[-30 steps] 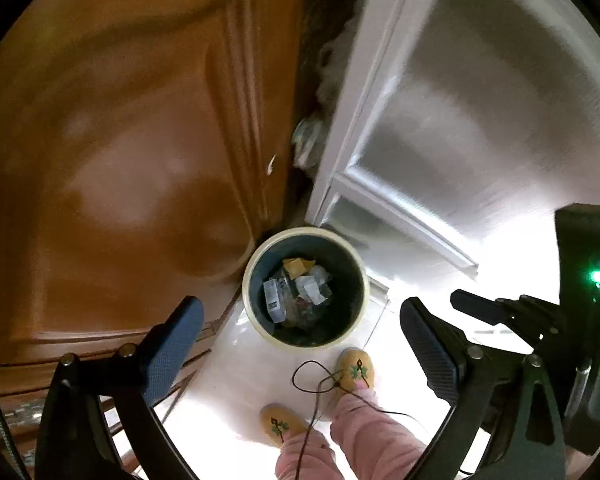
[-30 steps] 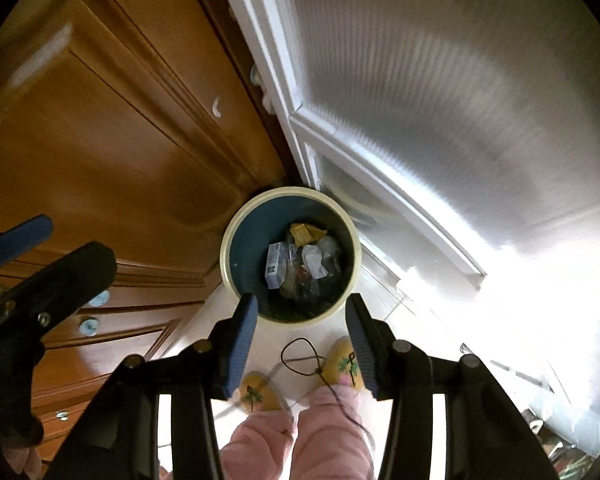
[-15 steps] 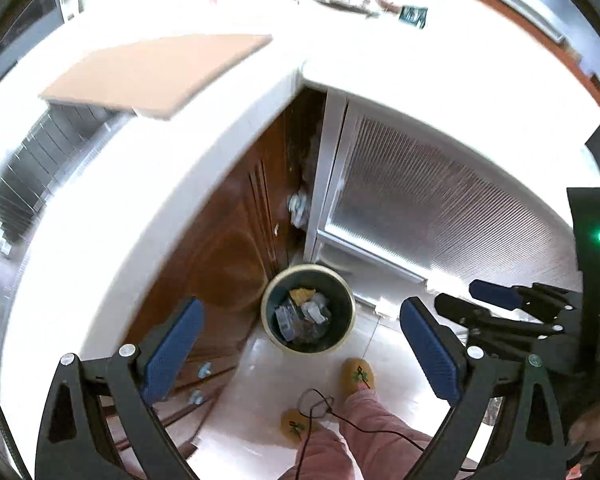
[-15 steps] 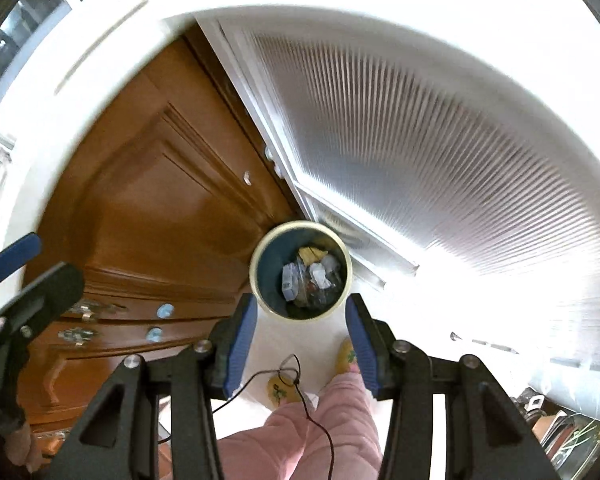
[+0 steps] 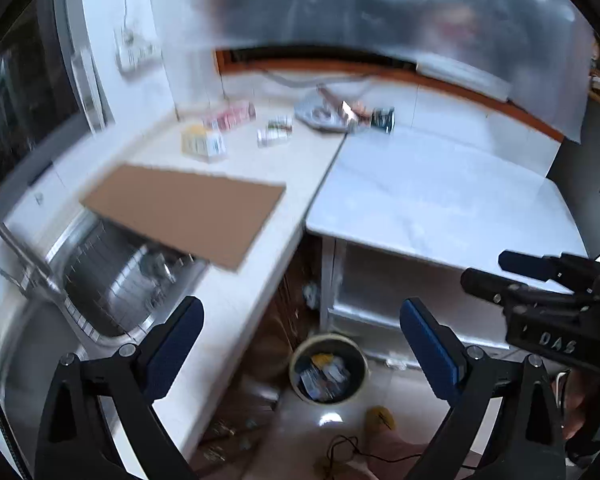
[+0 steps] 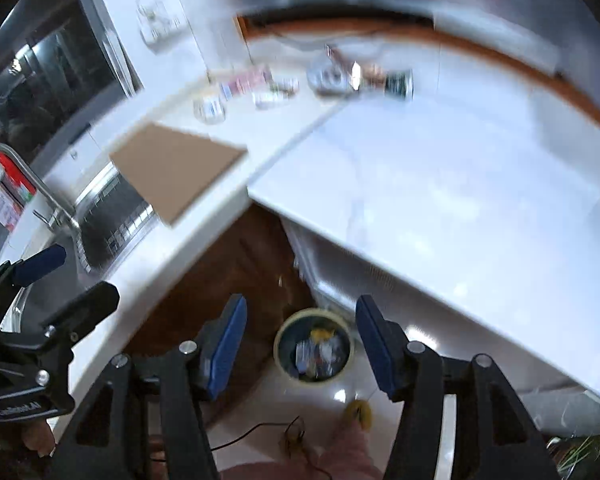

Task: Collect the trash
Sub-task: 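Raise both tools from the bin back toward the counter, then grasp the green-and-white carton with the right tool while the left tool grasps the silver pouch, then carry the silver pouch and green carton down toward the floor bin, then open both tools over the bin to drop pouch and carton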

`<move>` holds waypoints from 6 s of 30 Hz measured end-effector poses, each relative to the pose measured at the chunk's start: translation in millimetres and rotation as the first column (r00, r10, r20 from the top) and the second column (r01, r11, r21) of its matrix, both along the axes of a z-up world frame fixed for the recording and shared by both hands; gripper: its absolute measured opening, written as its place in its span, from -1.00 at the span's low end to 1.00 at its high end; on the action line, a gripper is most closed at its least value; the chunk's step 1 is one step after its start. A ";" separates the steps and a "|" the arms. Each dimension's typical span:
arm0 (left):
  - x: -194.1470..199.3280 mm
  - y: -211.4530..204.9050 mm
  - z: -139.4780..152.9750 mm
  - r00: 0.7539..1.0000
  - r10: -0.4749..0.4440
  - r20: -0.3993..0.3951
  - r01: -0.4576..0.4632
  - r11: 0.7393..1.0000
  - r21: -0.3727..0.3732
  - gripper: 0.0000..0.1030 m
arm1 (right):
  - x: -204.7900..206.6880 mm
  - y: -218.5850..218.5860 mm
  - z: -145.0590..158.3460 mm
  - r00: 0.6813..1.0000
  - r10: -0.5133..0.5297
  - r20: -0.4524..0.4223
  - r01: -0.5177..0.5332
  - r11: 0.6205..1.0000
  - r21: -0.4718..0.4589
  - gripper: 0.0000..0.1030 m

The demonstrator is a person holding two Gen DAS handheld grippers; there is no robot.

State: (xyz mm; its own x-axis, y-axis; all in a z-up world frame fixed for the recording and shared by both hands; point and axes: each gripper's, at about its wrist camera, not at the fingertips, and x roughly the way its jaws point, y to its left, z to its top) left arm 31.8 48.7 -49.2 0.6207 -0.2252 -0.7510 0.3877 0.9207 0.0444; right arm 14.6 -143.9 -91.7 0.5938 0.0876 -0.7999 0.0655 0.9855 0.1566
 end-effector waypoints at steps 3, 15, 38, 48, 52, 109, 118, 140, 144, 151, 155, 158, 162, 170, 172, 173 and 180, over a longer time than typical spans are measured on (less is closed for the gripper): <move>-0.6 1.1 24.1 0.999 -0.015 0.043 0.015 1.000 -0.020 0.89 | -4.0 2.5 31.8 0.998 0.000 0.064 0.001 1.000 -0.012 0.12; 34.1 -1.1 80.5 0.993 0.018 0.116 -0.004 0.993 -0.117 0.89 | 26.6 -28.2 91.8 0.980 0.006 0.198 -0.002 1.000 -0.024 0.12; 342.8 -142.9 -14.3 0.981 0.046 -0.191 -0.091 0.968 -0.235 0.84 | 306.3 -173.1 16.7 0.982 0.155 0.105 -0.130 0.968 -0.213 0.13; 426.7 -169.1 -90.7 0.920 0.099 -0.379 -0.208 0.943 -0.259 0.69 | 388.7 -175.3 -64.2 0.977 0.212 -0.017 -0.207 0.926 -0.316 0.12; 444.0 -174.2 -114.8 0.896 0.109 -0.431 -0.237 0.937 -0.255 0.64 | 401.3 -173.5 -75.0 0.970 0.241 -0.020 -0.231 0.899 -0.372 0.13; 191.0 -57.9 39.5 0.972 0.168 -0.162 -0.212 0.924 -0.317 -0.98 | 166.6 -115.0 18.1 0.980 0.158 0.119 -0.149 0.986 -0.077 -0.42; 79.1 -1.2 60.6 0.980 0.143 -0.141 -0.179 0.940 -0.291 -0.98 | 75.3 -60.9 28.5 0.980 0.156 0.120 -0.151 0.987 -0.055 -0.42; -13.3 11.2 -130.3 0.912 0.185 -0.366 -0.202 0.979 -0.008 -0.97 | -14.4 3.4 -165.2 0.944 0.123 -0.308 -0.150 0.987 -0.064 -0.42; -4.9 -1.2 -199.1 0.890 0.217 -0.401 -0.221 0.975 0.037 -0.97 | 0.4 -0.1 -230.3 0.919 0.108 -0.379 -0.150 0.985 -0.083 -0.42; 24.5 -22.4 -341.9 0.853 0.265 -0.449 -0.263 0.962 0.067 -0.96 | 38.5 2.8 -358.2 0.881 0.120 -0.457 -0.183 0.978 -0.096 -0.41; 42.2 -21.6 -399.6 0.840 0.293 -0.456 -0.299 0.952 0.061 -0.90 | 56.6 8.8 -414.1 0.863 0.133 -0.488 -0.211 0.971 -0.108 -0.40; 55.4 -21.5 -425.8 0.837 0.287 -0.467 -0.292 0.954 0.062 -0.23 | 68.6 17.9 -442.7 0.853 0.160 -0.496 -0.243 0.964 -0.106 -0.39; 59.0 -20.4 -438.0 0.851 0.276 -0.446 -0.281 0.958 0.056 0.32 | 74.6 25.0 -452.2 0.858 0.214 -0.467 -0.289 0.952 -0.095 -0.36; 39.8 -14.3 -419.2 0.835 0.285 -0.472 -0.282 0.956 0.077 0.32 | 55.0 27.9 -420.1 0.869 0.245 -0.430 -0.297 0.953 -0.057 -0.31; 31.0 -17.9 -403.4 0.836 0.274 -0.476 -0.268 0.960 0.081 0.32 | 49.3 22.0 -400.9 0.870 0.249 -0.425 -0.293 0.955 -0.039 -0.31; 26.1 -19.7 -392.4 0.837 0.267 -0.477 -0.261 0.962 0.080 0.32 | 44.8 20.8 -391.5 0.870 0.249 -0.426 -0.285 0.958 -0.024 -0.31; 0.3 -27.1 -281.7 0.873 0.225 -0.432 -0.230 0.972 0.042 0.32 | 35.6 7.0 -299.0 0.884 0.245 -0.397 -0.268 0.964 -0.001 -0.31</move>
